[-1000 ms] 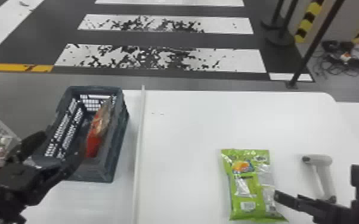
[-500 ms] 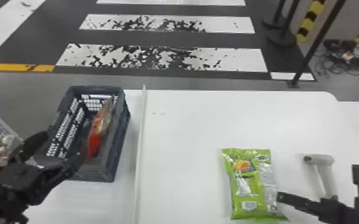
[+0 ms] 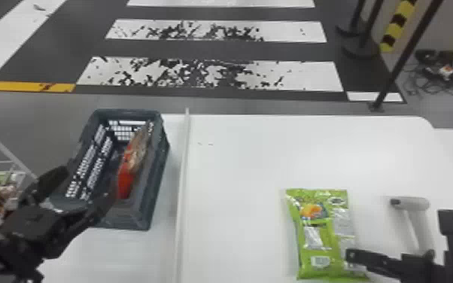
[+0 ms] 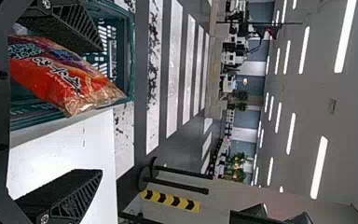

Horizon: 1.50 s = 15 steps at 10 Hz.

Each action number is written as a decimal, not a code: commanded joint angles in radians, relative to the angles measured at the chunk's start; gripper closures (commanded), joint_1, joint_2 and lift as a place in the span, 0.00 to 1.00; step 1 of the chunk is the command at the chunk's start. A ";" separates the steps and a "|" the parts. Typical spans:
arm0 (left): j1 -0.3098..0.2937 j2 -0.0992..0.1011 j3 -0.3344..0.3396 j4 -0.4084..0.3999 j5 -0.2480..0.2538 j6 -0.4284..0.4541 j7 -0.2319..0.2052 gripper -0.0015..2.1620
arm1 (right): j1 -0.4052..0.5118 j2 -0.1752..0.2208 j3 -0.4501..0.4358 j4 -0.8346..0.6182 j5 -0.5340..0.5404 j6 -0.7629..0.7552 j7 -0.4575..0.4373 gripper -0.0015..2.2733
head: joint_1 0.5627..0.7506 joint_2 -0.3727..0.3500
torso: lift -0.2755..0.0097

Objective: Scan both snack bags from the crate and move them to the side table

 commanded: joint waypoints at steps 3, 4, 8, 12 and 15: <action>0.005 0.006 0.008 0.000 0.009 0.000 -0.004 0.03 | -0.041 -0.008 0.063 0.048 0.052 0.003 0.020 0.04 | 0.70 0.62 | 0.86; 0.005 0.006 0.011 0.003 0.015 0.000 -0.007 0.03 | -0.059 -0.008 0.080 0.072 0.070 -0.003 0.023 0.04 | 0.70 0.63 | 0.86; 0.002 0.003 0.012 0.011 0.014 0.003 -0.004 0.03 | -0.075 -0.008 0.092 0.098 0.093 -0.040 0.037 0.99 | 0.70 0.65 | 0.86; 0.000 0.000 0.009 0.014 0.015 0.009 0.009 0.03 | -0.018 -0.006 0.026 -0.006 0.038 -0.024 0.029 0.99 | 0.70 0.63 | 0.86; -0.008 0.000 -0.006 0.048 0.009 0.006 0.022 0.03 | 0.041 0.002 -0.064 -0.163 -0.054 0.040 -0.020 0.99 | 0.70 0.63 | 0.86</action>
